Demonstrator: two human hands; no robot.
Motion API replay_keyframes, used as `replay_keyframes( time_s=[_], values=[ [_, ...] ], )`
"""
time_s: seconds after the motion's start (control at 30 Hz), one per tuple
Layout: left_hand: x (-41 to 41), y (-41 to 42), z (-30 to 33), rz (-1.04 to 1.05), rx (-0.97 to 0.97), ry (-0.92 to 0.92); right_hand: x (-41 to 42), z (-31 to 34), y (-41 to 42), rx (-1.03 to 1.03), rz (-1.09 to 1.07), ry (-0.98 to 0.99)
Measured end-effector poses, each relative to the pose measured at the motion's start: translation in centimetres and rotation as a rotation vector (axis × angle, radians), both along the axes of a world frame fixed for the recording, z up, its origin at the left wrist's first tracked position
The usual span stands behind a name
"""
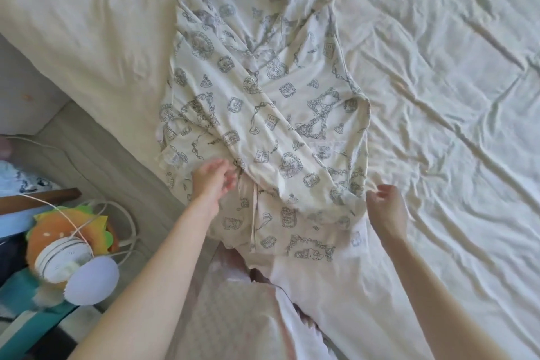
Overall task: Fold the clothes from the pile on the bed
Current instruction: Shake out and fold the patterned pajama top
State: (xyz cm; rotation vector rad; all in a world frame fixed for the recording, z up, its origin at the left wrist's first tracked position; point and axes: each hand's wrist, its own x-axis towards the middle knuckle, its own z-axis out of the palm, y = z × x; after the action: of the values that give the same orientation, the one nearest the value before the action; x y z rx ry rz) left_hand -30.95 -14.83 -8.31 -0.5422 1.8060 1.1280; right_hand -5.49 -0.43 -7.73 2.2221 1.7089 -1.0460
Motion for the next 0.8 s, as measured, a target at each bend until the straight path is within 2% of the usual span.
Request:
replay_keyframes(
  time_s=[0.1,0.23,0.4,0.53,0.67,0.8],
  values=[
    [-4.0,0.9,-0.8,0.082,0.002,0.101,-5.7,-0.3,2.1,0.059,0.200,0.128],
    [-8.8,2.5,-2.4,0.261,0.008,0.021,-15.5,-1.1,4.4,0.048,0.471,0.289],
    [-11.4,3.7,-3.6,0.412,-0.013,0.005,-26.7,-2.0,6.4,-0.020,0.660,0.431],
    [-12.2,2.9,-3.7,0.425,-0.023,0.013,-33.4,-2.0,7.2,-0.021,0.724,0.474],
    [-14.4,1.3,-3.5,0.373,-0.005,0.044,-38.5,-2.6,7.6,-0.098,0.759,0.424],
    [-16.9,0.0,-3.4,0.494,0.096,0.049,-42.2,-3.0,8.3,-0.107,0.481,0.499]
  ],
)
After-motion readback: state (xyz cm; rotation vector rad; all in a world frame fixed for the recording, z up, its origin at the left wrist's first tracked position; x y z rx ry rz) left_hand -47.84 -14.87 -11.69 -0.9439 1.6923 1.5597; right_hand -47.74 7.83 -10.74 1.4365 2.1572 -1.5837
